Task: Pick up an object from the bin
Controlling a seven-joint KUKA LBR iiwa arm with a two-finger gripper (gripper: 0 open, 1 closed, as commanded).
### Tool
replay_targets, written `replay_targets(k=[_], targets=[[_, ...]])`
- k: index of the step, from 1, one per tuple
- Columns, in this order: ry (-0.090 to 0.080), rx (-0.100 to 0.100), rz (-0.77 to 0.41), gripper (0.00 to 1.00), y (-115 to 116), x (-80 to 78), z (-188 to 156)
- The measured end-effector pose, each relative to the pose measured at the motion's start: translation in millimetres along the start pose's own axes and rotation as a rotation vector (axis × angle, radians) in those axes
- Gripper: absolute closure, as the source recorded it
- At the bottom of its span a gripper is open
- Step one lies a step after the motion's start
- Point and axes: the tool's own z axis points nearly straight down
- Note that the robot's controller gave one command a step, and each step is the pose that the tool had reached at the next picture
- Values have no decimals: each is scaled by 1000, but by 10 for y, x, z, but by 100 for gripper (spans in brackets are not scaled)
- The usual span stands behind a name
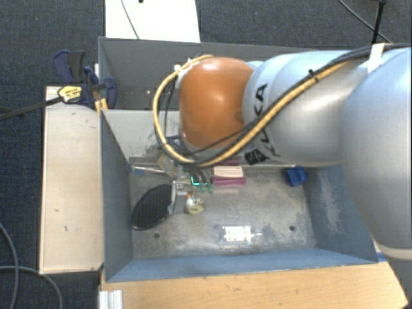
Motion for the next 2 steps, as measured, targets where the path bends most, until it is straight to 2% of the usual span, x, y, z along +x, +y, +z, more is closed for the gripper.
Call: replay_targets(k=[1, 2], targets=[[-4, -5, 19, 0, -115, -15, 1091], [-7, -1, 26, 100, -140, -28, 1079]])
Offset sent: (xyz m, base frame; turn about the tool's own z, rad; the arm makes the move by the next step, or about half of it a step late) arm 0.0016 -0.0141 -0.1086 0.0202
